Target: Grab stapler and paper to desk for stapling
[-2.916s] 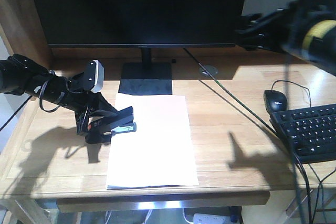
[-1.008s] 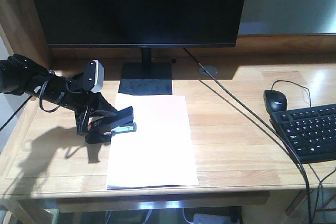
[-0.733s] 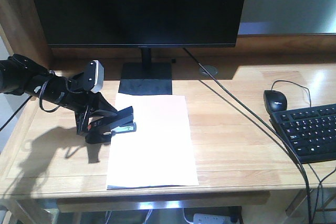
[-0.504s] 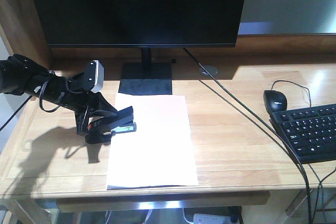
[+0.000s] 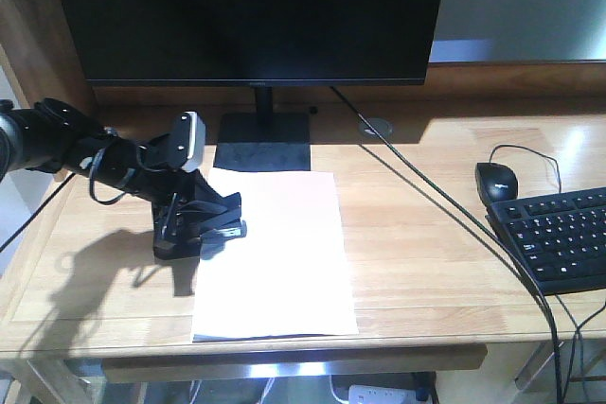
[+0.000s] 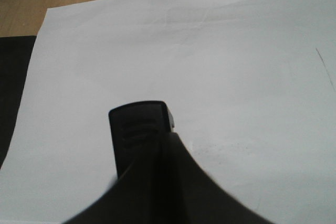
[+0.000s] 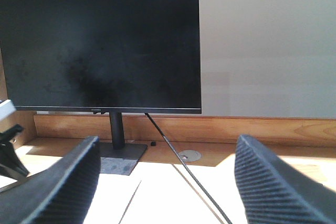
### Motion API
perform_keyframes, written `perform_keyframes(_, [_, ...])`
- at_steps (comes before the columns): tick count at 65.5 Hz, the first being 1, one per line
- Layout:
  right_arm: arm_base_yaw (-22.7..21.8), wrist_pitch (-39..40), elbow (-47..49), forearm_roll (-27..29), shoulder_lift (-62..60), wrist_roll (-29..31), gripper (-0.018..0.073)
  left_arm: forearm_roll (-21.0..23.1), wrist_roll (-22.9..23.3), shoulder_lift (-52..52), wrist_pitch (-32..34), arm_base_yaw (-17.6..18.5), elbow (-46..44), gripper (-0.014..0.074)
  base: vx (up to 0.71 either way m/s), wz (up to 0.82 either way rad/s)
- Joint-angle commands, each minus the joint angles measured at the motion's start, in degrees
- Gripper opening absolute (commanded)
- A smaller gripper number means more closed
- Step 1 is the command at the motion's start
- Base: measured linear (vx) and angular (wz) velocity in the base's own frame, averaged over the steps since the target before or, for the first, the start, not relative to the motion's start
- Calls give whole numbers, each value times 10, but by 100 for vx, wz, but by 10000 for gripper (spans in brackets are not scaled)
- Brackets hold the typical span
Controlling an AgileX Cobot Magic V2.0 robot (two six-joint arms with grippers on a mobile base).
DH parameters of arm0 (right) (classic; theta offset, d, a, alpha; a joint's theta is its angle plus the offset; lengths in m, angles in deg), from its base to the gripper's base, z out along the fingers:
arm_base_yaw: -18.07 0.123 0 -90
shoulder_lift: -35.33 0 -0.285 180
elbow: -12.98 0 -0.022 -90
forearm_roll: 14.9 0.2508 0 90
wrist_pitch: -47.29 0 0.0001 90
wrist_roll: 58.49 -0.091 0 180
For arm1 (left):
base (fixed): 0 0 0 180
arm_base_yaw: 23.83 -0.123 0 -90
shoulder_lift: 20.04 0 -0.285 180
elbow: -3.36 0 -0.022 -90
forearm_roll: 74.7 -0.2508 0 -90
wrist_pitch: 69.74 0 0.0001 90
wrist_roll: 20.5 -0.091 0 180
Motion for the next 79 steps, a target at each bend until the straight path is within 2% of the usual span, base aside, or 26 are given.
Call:
perform_keyframes(1, [0, 25, 15, -7, -6, 2, 497, 34, 11, 33, 25, 6, -15, -7, 0, 0])
perform_keyframes(7, [0, 25, 15, -7, -6, 2, 497, 34, 18, 33, 42, 7, -15, -7, 0, 0])
perform_keyframes(28, [0, 24, 15, -7, -6, 1, 497, 31, 19, 19, 41, 17, -15, -7, 0, 0])
perform_keyframes(36, [0, 24, 15, -7, -6, 1, 497, 30, 49, -4, 39, 18, -15, -7, 0, 0])
perform_keyframes(51, [0, 24, 15, -7, -6, 1, 497, 16, 64, -23, 35, 21, -15, -7, 0, 0])
perform_keyframes(71, [0, 24, 15, -7, -6, 1, 497, 14, 64, -28, 40, 21, -15, -7, 0, 0])
perform_keyframes(79, [0, 24, 15, -7, -6, 1, 497, 1, 66, -28, 39, 21, -15, -7, 0, 0])
